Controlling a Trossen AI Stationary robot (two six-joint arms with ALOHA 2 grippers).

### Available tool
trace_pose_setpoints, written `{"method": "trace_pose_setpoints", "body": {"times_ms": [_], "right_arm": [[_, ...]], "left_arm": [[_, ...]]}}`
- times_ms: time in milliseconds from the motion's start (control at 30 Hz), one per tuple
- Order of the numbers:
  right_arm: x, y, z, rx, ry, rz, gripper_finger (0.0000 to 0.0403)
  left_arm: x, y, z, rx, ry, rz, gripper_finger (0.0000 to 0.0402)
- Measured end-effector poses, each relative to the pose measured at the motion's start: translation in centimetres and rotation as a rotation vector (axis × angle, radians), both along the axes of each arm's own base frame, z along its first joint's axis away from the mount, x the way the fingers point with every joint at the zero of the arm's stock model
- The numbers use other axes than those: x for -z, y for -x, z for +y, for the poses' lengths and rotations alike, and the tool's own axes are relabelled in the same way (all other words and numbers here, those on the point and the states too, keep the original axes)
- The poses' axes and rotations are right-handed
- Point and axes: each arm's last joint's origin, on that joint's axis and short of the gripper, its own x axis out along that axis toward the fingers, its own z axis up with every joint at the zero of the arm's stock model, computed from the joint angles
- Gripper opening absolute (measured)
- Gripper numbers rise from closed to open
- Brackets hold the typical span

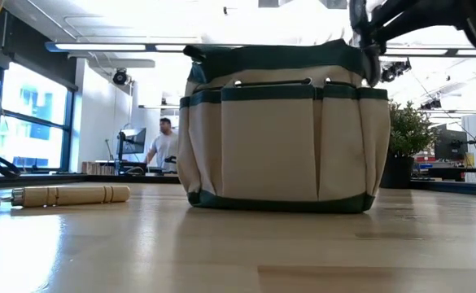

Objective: Pick & Place Garden tools in Gardening bag
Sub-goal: Put the top shear scissors into the gardening bag

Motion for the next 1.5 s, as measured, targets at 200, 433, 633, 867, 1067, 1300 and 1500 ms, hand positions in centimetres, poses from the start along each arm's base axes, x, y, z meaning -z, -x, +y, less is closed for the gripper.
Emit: {"method": "trace_pose_setpoints", "body": {"times_ms": [200,433,633,867,1067,1300,1500], "right_arm": [[0.0,-1.0,-0.9,0.031,0.001,0.009,0.003],[2.0,-0.8,-1.8,0.035,0.023,0.077,0.003],[3.3,-0.3,-2.4,0.045,0.056,0.094,0.003],[3.3,-0.5,-2.1,0.015,0.034,0.122,0.003],[3.3,-0.9,-1.1,-0.048,-0.008,0.125,0.003],[3.3,-1.2,-0.6,-0.096,-0.024,0.15,0.0032],[3.4,-1.2,-0.6,-0.125,-0.036,0.201,0.0045]], "left_arm": [[0.0,0.0,0.0,0.001,0.001,0.0,0.0],[0.0,0.0,0.0,0.002,0.003,0.002,0.0],[0.0,0.0,0.0,0.002,0.003,0.002,0.0],[0.0,0.0,0.0,0.001,0.002,0.001,0.0],[0.0,0.0,0.0,0.001,0.001,0.0,0.0],[0.0,0.0,0.0,0.0,0.004,-0.003,0.0],[0.0,0.0,0.0,0.003,0.007,0.001,0.0]]}}
